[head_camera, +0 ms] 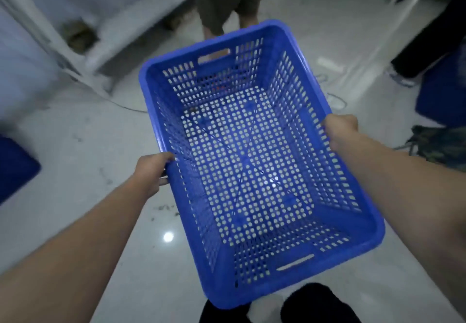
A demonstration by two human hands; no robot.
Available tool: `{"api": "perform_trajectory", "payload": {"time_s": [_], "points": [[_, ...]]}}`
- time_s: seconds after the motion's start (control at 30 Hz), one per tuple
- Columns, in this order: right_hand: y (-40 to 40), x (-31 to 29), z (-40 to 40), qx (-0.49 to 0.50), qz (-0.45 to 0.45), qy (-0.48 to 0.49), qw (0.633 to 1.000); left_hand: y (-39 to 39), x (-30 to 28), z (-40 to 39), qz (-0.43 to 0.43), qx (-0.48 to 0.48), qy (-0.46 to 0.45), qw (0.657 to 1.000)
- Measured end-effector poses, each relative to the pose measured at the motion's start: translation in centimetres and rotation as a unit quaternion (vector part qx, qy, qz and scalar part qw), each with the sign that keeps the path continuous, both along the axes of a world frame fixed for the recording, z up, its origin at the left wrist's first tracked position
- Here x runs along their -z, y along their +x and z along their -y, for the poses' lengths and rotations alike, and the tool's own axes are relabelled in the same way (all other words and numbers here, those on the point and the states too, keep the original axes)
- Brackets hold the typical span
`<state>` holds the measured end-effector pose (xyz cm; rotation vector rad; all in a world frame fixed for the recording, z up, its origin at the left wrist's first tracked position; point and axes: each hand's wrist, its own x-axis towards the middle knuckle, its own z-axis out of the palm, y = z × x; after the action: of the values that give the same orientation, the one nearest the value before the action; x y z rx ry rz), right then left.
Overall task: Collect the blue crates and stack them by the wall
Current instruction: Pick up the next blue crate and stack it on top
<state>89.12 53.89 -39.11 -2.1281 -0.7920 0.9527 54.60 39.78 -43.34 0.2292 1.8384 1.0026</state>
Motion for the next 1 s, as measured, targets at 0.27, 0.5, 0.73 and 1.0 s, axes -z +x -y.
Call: {"api": "perform_trajectory", "payload": {"time_s": [0.27,0.5,0.73,1.0], "points": [[-23.2,-7.8,-4.5,-0.147,-0.103,0.082,0.980,-17.3,-11.5,6.8,-0.034,-0.193,0.089,0.977],[-42.7,-10.9,-6.7,-0.285,-0.146,0.086,0.943,-27.2,-16.3,11.0,-0.085,-0.342,0.089,0.932],[-60.9,-13.0,-11.0,-0.413,-0.195,0.045,0.889,-36.9,-19.0,10.1,-0.118,-0.464,0.045,0.877],[-77.8,-17.0,-11.5,-0.491,-0.204,0.051,0.845,-45.6,-20.5,9.5,-0.163,-0.552,0.033,0.817]]}}
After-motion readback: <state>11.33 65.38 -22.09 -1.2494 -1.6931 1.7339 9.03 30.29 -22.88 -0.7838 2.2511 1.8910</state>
